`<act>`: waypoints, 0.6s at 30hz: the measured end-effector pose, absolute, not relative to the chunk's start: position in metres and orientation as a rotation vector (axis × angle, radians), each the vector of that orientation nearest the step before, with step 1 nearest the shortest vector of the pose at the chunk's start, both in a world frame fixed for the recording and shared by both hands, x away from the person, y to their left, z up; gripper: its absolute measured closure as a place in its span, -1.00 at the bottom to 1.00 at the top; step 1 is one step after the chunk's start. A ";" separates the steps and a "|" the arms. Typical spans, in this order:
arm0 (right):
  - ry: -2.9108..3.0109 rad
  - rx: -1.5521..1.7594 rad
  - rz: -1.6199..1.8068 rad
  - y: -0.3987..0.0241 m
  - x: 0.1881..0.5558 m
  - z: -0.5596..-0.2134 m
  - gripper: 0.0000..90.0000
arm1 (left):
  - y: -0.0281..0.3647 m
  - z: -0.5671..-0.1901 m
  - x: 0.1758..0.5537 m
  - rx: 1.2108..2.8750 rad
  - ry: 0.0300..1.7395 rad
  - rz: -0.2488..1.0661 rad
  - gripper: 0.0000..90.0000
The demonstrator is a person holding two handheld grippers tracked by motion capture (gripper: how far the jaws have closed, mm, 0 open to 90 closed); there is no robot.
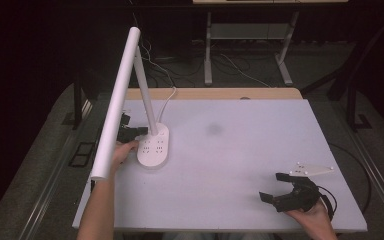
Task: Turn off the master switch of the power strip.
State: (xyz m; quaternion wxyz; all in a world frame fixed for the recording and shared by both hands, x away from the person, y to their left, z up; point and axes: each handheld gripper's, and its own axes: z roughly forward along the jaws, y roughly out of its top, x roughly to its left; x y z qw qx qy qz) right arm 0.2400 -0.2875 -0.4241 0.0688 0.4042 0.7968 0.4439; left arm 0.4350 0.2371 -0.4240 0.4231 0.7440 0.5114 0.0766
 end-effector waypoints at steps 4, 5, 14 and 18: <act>2.400 1.219 1.330 -0.287 0.241 -0.425 -1.00 | 0.244 -0.418 0.433 1.792 1.284 0.212 1.00; 2.400 1.219 1.331 -0.287 0.241 -0.425 -1.00 | 0.246 -0.415 0.432 1.786 1.278 0.216 1.00; 2.401 1.215 1.335 -0.286 0.241 -0.424 -1.00 | 0.253 -0.401 0.424 1.762 1.267 0.250 1.00; 2.396 1.213 1.340 -0.286 0.241 -0.423 -1.00 | 0.253 -0.394 0.418 1.757 1.268 0.259 1.00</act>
